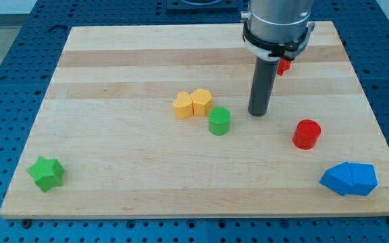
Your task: Slide the green circle towards the green star
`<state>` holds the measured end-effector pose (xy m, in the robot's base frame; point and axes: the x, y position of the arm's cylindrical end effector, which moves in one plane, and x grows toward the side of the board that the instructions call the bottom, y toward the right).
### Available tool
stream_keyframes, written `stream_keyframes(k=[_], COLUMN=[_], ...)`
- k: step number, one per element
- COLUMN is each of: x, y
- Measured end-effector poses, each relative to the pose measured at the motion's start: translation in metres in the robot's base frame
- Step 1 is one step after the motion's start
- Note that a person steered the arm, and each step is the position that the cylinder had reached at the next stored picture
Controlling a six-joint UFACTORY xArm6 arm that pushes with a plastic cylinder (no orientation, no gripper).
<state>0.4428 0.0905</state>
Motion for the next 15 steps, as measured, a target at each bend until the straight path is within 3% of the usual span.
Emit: stream_keyframes(k=[2, 3, 5, 6, 8, 10, 12, 14, 15], x=[0.06, 0.066, 0.031, 0.015, 0.02, 0.057, 0.048, 0.077, 0.073], y=[-0.064, -0.048, 0.023, 0.019, -0.061, -0.151, -0.171, -0.233, -0.231])
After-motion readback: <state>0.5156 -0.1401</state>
